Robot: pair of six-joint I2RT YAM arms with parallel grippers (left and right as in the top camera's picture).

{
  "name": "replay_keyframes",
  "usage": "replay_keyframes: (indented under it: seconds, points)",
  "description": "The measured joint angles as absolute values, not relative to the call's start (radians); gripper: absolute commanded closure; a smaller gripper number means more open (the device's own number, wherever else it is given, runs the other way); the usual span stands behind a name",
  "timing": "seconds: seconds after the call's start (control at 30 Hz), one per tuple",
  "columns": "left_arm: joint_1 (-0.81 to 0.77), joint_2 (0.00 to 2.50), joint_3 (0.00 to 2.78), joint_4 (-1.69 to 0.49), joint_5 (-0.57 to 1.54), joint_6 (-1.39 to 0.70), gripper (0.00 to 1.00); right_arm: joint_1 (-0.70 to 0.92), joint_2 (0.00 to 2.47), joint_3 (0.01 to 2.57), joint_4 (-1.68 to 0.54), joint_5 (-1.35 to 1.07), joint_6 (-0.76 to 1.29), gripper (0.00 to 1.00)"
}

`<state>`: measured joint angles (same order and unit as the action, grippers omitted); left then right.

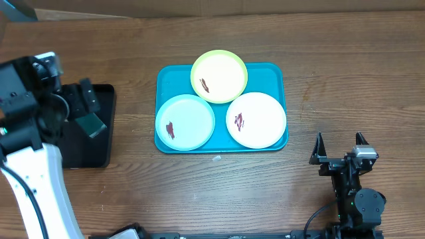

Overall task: Clean dirty plates on tray and stack at the side
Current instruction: 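Move the left gripper over the green sponge in the black tray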

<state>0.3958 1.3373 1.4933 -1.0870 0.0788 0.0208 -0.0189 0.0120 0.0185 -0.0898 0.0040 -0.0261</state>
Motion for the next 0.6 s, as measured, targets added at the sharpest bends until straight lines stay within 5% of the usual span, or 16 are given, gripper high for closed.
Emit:
replay_keyframes:
  seconds: [0.6]
  points:
    - [0.537, 1.664, 1.495, -1.073, 0.010, -0.315, 0.00, -0.019, 0.012, 0.019, -0.090, 0.004, -0.027, 0.00]
